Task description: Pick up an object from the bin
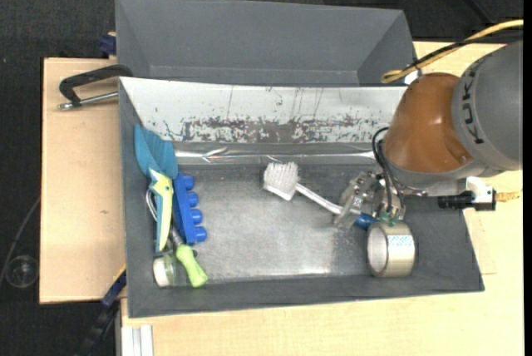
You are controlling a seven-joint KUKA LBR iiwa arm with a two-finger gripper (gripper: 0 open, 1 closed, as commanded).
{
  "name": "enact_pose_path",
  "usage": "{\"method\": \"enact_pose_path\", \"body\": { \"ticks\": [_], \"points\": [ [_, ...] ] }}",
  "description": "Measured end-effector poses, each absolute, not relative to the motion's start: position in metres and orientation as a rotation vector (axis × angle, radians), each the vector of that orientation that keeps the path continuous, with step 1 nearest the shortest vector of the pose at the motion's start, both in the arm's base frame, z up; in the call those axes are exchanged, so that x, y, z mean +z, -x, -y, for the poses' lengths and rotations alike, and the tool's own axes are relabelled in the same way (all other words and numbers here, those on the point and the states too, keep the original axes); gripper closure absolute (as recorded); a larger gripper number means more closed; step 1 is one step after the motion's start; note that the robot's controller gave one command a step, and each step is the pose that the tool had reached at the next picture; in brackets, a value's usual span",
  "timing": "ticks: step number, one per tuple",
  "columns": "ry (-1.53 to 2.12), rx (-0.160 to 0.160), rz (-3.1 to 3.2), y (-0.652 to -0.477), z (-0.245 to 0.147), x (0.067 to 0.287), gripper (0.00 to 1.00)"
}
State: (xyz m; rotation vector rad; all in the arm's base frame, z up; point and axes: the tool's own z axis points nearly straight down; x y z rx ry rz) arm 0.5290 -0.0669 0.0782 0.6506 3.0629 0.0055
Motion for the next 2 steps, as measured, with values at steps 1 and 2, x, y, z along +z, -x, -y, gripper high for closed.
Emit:
{"method": "enact_pose_path", "body": {
  "ticks": [1, 2],
  "points": [
    [-0.649, 0.006, -3.058, -0.5301, 0.0669, 0.0869, 1.00],
    [-0.649, 0.006, -3.058, -0.5303, 0.0669, 0.0913, 1.00]
  ]
}}
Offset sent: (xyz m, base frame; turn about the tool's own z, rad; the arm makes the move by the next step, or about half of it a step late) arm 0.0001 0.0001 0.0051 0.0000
